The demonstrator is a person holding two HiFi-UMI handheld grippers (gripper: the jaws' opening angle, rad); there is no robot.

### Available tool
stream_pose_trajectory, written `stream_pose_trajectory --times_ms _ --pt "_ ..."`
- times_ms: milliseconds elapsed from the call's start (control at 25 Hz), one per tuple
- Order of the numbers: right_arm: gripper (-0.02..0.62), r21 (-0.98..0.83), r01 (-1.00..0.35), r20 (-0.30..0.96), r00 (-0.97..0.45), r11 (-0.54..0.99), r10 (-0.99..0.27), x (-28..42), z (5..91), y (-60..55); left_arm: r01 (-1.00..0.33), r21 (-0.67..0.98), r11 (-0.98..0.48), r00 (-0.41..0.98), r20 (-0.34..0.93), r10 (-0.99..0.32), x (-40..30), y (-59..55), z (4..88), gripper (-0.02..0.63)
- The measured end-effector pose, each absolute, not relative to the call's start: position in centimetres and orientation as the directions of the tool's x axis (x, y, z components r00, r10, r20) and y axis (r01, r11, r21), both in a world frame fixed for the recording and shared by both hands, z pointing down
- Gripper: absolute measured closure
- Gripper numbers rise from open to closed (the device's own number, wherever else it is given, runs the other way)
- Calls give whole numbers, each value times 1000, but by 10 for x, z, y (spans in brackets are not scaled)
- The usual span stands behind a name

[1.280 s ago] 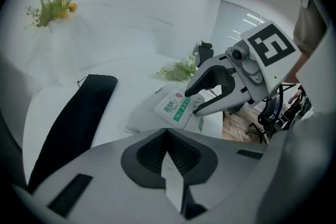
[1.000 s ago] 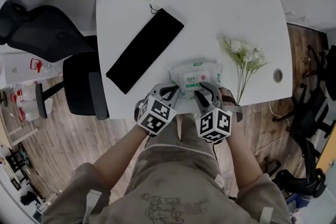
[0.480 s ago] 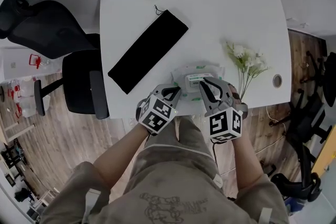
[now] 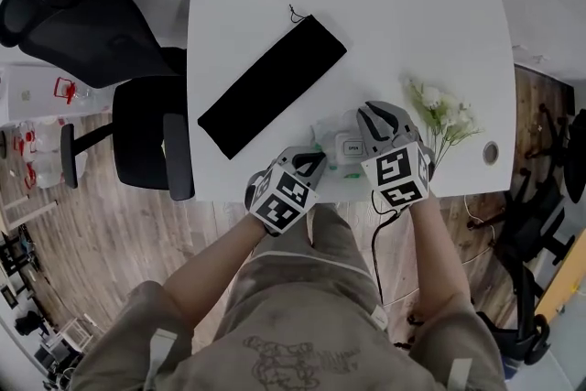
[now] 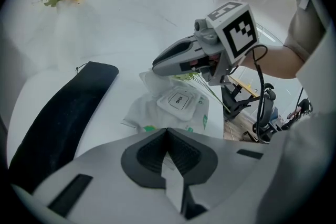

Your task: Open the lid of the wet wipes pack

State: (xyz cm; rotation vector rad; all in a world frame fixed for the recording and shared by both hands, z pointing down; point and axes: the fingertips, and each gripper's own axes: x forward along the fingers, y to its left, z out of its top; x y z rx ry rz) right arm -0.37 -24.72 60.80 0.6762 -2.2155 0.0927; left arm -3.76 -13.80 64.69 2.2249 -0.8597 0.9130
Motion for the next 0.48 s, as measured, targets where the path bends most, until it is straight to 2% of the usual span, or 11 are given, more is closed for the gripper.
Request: stream_pose_trajectory --times_ms 200,480 --pt "525 126 -449 774 -513 885 -371 0 640 -245 -731 267 -628 566 751 -339 -37 -138 647 589" --pt "545 21 -577 731 -548 817 -406 7 611 -252 -737 289 -611 570 752 -332 -43 -139 642 589"
